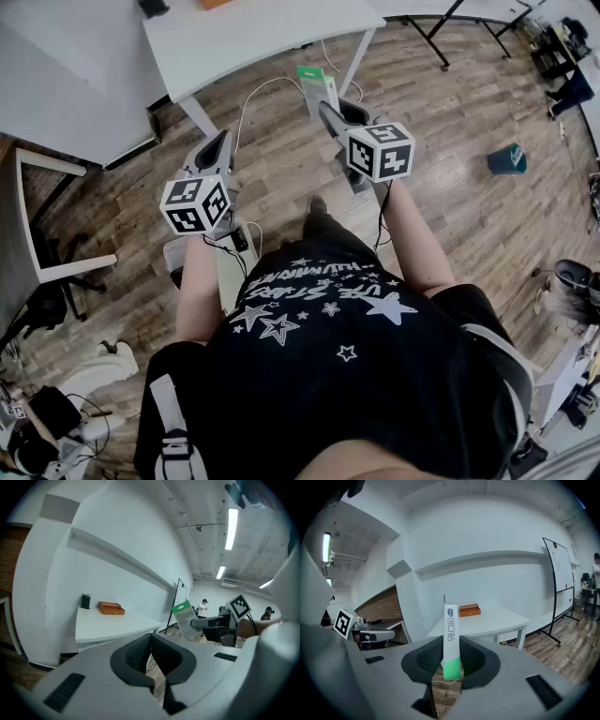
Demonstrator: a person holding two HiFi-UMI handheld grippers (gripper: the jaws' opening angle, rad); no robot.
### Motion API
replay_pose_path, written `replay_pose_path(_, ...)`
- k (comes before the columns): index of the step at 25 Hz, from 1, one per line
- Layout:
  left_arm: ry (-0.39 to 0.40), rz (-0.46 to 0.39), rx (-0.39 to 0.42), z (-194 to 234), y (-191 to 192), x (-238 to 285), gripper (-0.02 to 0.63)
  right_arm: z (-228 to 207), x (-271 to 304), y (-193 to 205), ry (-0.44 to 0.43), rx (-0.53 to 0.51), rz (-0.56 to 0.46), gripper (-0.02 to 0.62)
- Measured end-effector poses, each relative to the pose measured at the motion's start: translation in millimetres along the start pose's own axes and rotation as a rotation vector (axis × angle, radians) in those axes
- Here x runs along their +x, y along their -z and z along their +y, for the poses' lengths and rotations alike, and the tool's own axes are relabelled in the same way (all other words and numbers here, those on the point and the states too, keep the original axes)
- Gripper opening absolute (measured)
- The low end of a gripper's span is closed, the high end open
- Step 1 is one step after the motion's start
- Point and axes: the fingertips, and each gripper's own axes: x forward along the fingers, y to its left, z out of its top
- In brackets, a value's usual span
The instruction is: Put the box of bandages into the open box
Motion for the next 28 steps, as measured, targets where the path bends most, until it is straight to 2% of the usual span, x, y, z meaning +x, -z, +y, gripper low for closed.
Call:
replay_pose_path(5, -0.008, -0.008, -0.002, 3, -7, -4, 0.020, -2, 1, 1, 0.013, 0.006, 0.011, 0.114)
replay_pose_path(18, -0.009, 0.001, -0.015, 0, 9, -18, 0.020, 0, -10, 19, 0.022, 0.027, 0.021, 0.114)
replay_pose_path(28, -0.038, 0.014, -0.037, 23, 0, 8, 0.020, -34, 17, 17, 0.040, 0.070, 0.037, 0.114)
